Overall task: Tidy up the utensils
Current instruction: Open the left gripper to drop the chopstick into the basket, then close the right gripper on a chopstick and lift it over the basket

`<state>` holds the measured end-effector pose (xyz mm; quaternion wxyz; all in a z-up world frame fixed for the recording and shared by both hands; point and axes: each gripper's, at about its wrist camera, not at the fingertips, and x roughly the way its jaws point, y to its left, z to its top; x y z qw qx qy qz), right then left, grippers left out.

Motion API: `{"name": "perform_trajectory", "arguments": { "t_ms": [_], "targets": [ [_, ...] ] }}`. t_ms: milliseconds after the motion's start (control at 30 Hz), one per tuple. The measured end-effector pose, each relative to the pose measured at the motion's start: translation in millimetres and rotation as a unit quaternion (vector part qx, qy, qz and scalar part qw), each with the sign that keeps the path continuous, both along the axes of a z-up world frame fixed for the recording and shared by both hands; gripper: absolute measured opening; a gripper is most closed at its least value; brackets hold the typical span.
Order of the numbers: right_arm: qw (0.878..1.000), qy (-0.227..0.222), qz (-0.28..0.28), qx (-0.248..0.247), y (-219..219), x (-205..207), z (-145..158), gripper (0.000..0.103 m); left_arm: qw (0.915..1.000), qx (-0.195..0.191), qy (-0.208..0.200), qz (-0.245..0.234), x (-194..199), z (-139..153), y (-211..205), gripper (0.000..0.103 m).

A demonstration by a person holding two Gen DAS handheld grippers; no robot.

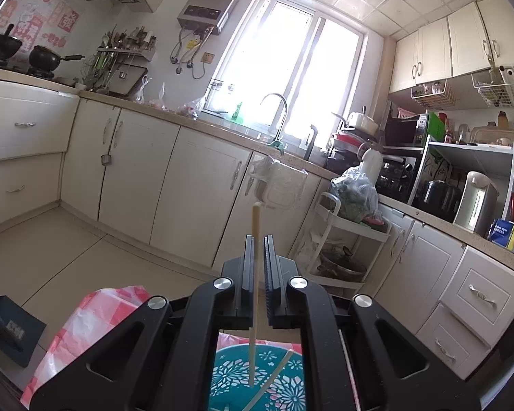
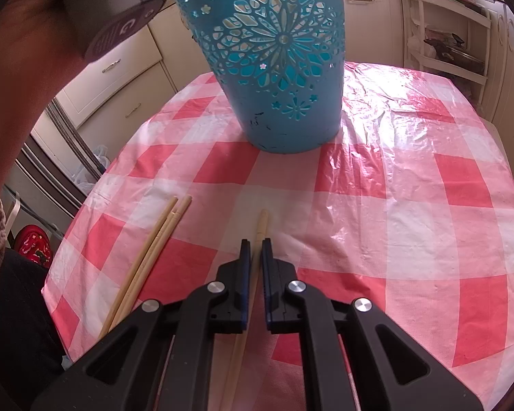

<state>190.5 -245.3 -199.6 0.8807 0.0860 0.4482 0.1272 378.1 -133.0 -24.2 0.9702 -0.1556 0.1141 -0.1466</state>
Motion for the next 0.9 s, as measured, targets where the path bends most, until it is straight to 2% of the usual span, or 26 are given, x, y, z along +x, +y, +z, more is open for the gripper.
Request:
{"name": "perform_trajectory", "arguments": {
  "t_ms": [267, 333, 367, 467, 500, 600, 733, 900],
  "targets": [
    [1.000, -0.002, 0.001, -0.008, 1.6, 0.2, 0.5, 0.007, 0.9982, 0.040, 0.036, -0.026, -8.0, -16.6, 1.6, 0.006],
    [1.000, -0.002, 0.001, -0.009, 2.5, 0.2, 0.5, 0.007, 0.9970, 0.055, 0.044, -0.034, -15.1, -18.0, 4.6, 0.009],
    [1.000, -0.002, 0.001, -0.008, 2.4, 0.2, 0.6, 0.007, 0.9963, 0.063, 0.047, -0.034, -19.4, -18.2, 7.5, 0.017],
    [1.000, 0.002, 0.000, 0.006, -1.5, 1.0, -0.1, 0.007, 0.9956, 0.077, 0.051, -0.017, -39.0, -14.9, 27.0, 0.051],
    [1.000, 0.004, -0.001, 0.010, -2.9, 1.0, -0.5, 0.007, 0.9957, 0.077, 0.051, -0.009, -46.3, -14.1, 35.1, 0.059],
    [1.000, 0.003, -0.002, 0.011, -3.1, 0.8, -0.3, 0.007, 0.9954, 0.073, 0.060, 0.013, -66.1, -11.9, 61.0, 0.073],
    [1.000, -0.002, 0.002, -0.019, 5.0, -0.8, 1.5, 0.007, 0.9944, 0.056, 0.081, 0.037, -83.1, -21.2, 92.8, 0.083],
    [0.997, -0.012, 0.013, -0.072, 17.5, -4.5, 2.9, 0.007, 0.9902, 0.043, 0.128, 0.036, -72.3, -35.0, 111.2, 0.084]
  ]
}}
